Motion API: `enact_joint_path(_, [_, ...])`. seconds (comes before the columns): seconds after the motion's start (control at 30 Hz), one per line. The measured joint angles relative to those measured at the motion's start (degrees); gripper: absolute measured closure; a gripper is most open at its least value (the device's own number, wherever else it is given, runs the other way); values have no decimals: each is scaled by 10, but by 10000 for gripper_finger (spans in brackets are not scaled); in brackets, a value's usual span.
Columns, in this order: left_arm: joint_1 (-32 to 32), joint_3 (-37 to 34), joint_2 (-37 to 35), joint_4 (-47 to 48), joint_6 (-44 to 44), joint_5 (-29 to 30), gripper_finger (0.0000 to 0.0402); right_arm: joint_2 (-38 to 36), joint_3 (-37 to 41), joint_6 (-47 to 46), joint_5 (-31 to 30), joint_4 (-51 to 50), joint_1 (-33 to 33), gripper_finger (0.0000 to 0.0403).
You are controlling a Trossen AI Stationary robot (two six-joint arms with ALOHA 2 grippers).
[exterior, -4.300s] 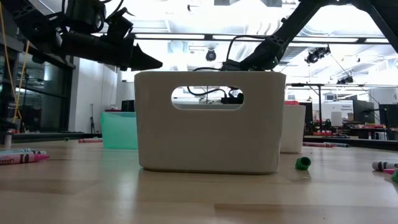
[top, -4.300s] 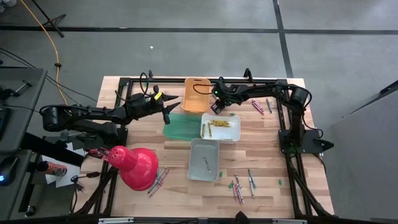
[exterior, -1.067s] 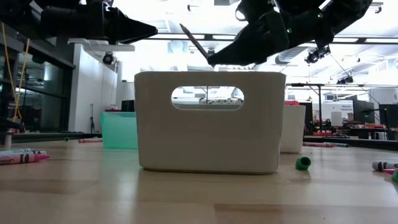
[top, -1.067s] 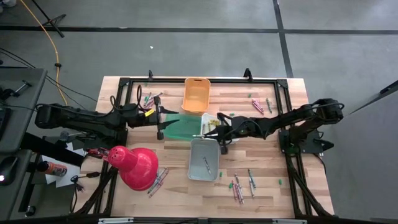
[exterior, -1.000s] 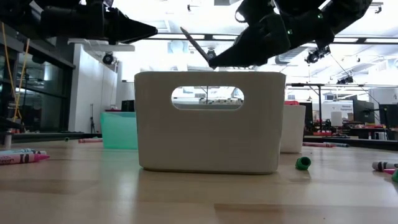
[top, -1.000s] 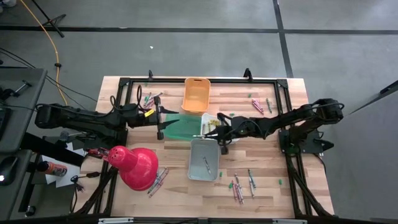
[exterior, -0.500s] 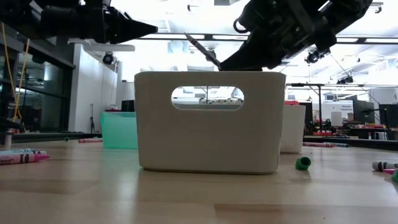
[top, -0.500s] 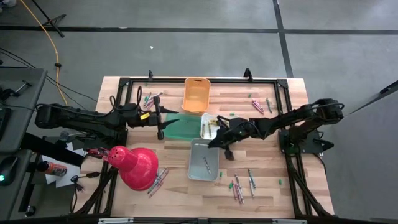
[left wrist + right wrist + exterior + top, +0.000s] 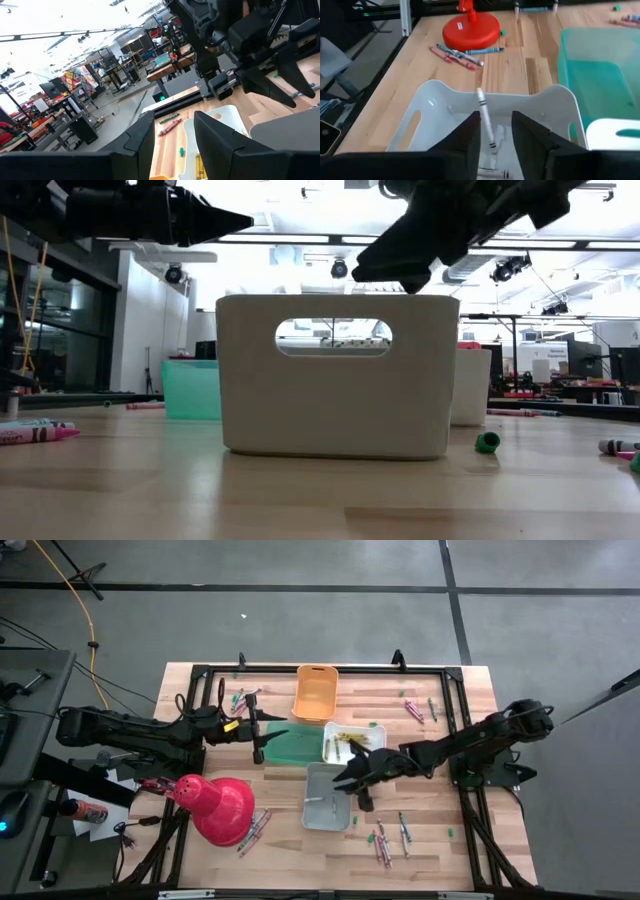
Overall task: Sort crayons
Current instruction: Put the white crayon into the gray bin
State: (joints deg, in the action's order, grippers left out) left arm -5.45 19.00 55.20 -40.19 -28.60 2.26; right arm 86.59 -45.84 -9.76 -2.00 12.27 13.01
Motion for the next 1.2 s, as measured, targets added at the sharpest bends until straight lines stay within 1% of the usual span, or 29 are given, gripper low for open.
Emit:
enact_joint_path(0.07, [0, 0, 0, 3, 3, 5, 275, 0, -12, -17, -6, -21, 10, 283])
enact_joint_path(0.17, [0, 0, 0, 10, 21, 10, 275, 0, -26, -22, -5, -20, 25, 270])
enact_joint_path(0.23, [0, 0, 0, 25, 38, 10, 275, 0, -29, -22, -7, -21, 32, 268])
enact_joint_path(0.33, [0, 0, 0, 47, 65, 10, 275, 0, -29, -36, -32, -35, 38, 269])
enact_joint_path(0.47, [0, 2, 0, 87, 115, 10, 275, 0, -30, -101, -40, -101, 43, 269])
enact_joint_path(0.6, [-4, 39, -3, 175, 163, 15, 275, 0, -30, -166, -42, -162, 43, 269])
enact_joint_path(0.7, [-10, 72, -2, 253, 190, 19, 275, 0, -30, -178, -59, -196, 43, 269])
enact_joint_path(0.77, [-15, 86, -2, 283, 191, 21, 275, 0, -30, -172, -72, -219, 43, 269])
enact_joint_path(0.83, [-20, 93, -3, 286, 176, 29, 275, -1, -30, -173, -74, -250, 43, 269])
enact_joint_path(0.93, [-32, 93, -2, 280, 160, 46, 275, -19, -30, -195, -74, -343, 43, 269])
enact_joint_path(0.97, [-38, 93, -3, 278, 159, 48, 275, -28, -30, -206, -88, -375, 46, 270])
enact_joint_path(1.03, [-51, 93, -2, 279, 159, 48, 275, -47, -30, -225, -139, -423, 56, 270])
enact_joint_path(1.1, [-68, 93, -2, 279, 159, 48, 275, -68, -30, -228, -210, -453, 68, 270])
enact_joint_path(1.2, [-95, 85, -1, 268, 160, 48, 275, -94, -30, -218, -330, -457, 81, 270])
